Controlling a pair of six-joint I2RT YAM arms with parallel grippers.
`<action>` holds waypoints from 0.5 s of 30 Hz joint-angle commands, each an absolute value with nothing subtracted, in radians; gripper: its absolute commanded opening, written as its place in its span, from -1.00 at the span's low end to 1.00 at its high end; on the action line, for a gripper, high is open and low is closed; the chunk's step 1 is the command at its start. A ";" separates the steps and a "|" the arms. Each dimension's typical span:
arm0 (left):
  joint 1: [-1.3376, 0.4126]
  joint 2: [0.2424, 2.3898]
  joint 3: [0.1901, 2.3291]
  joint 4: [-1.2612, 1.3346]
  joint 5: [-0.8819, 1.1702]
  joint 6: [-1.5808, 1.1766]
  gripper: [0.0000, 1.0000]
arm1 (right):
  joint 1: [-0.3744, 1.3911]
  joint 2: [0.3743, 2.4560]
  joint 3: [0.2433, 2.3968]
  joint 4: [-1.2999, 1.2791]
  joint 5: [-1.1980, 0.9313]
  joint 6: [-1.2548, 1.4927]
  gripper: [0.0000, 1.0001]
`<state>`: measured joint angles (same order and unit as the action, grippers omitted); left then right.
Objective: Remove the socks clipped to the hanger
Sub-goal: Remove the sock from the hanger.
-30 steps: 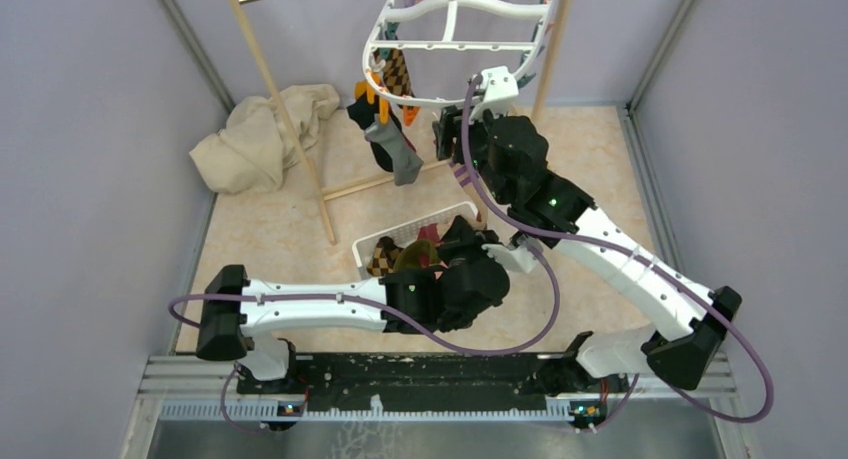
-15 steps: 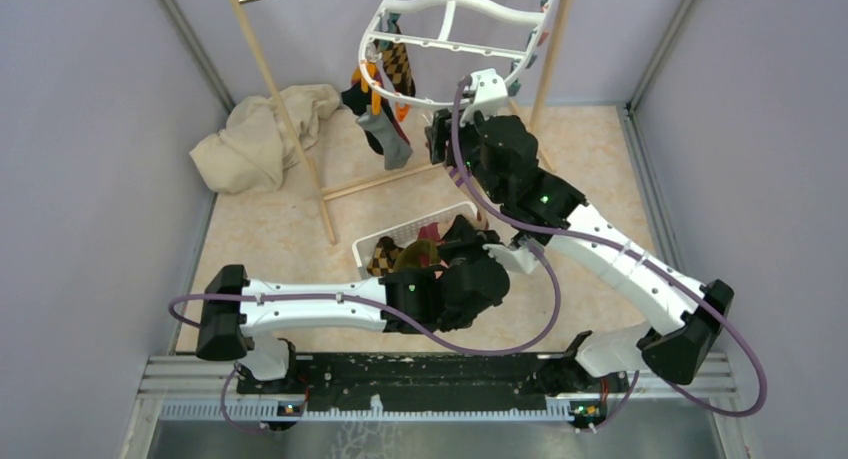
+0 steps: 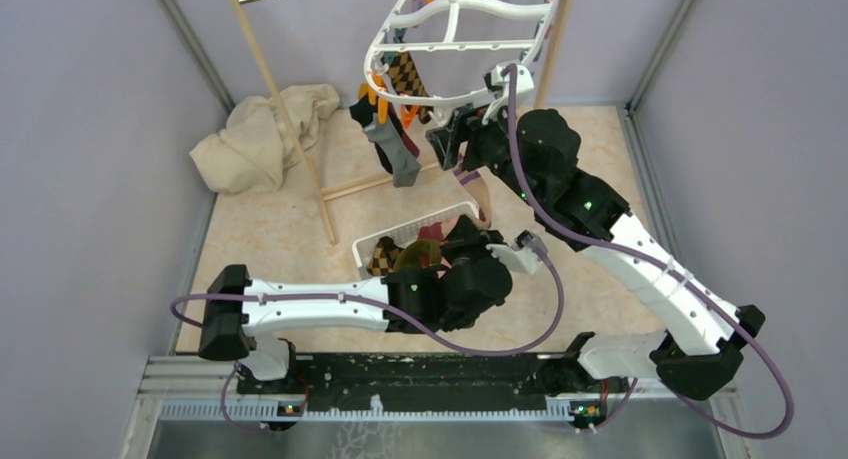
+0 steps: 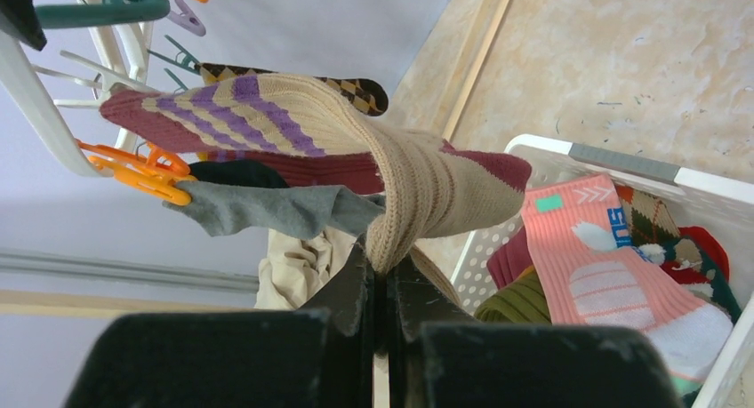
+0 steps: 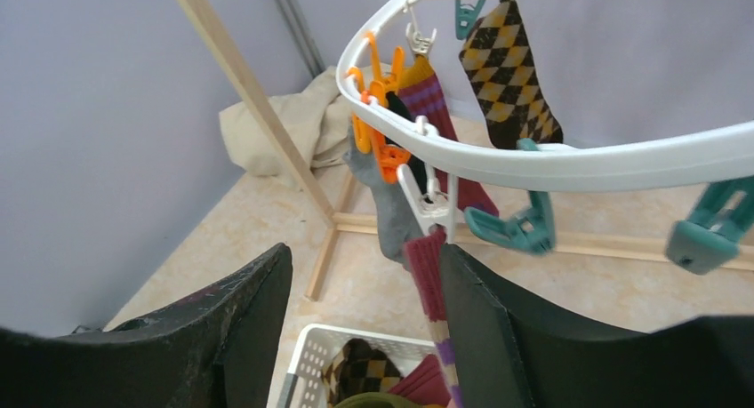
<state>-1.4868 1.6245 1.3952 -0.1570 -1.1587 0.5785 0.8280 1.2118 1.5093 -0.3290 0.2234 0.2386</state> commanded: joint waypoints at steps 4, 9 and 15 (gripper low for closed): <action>-1.500 1.640 1.442 -0.141 -1.153 0.594 -0.98 | 0.825 1.263 1.613 -0.376 0.122 0.274 0.25; -1.507 1.639 1.446 -0.140 -1.158 0.599 -0.98 | 0.826 1.296 1.631 -0.392 0.189 0.267 0.25; -1.511 1.640 1.447 -0.139 -1.162 0.601 -0.98 | 0.827 1.309 1.638 -0.395 0.267 0.236 0.23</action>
<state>-1.5013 1.6367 1.4117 -0.1570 -1.1584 0.5919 0.8280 1.3174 1.5787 -0.4202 0.2047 0.2600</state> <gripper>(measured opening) 0.030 0.619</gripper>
